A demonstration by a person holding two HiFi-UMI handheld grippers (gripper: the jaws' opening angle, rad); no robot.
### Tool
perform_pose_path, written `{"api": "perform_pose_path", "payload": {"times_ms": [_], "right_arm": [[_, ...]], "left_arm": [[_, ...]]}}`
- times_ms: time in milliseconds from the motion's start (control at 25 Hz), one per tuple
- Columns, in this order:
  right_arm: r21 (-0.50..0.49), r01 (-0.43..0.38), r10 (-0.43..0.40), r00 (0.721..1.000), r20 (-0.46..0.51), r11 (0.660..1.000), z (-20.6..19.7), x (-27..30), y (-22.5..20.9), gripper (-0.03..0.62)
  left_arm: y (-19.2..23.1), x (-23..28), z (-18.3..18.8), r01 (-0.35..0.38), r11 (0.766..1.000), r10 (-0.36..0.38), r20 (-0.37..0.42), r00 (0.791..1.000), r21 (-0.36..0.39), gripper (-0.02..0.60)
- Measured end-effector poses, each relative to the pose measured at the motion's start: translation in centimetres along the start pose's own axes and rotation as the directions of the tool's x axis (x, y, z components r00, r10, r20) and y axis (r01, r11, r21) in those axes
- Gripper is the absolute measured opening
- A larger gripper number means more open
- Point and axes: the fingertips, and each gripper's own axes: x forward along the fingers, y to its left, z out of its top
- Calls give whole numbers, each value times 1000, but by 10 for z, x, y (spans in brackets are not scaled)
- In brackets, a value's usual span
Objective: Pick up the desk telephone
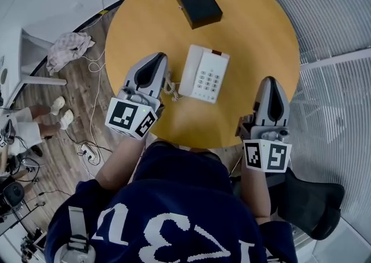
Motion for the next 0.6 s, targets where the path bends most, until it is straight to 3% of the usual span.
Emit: {"api": "perform_pose_path", "payload": {"times_ms": [200,520,600], "right_arm": [[8,-16,17,997,-75,1000,-25,16,4,21],[75,-43,59,974,-220,996,-83,39,1,23],[102,-59,86,958,-274,993,-105,44,0,40]], "left_arm": [[4,28,-22,74,996,-77,-67,995,-43,6],[17,56,-68,132,984,-150,-168,974,-116,9],[18,60,-83,154,977,-183,-208,961,-147,111]]}}
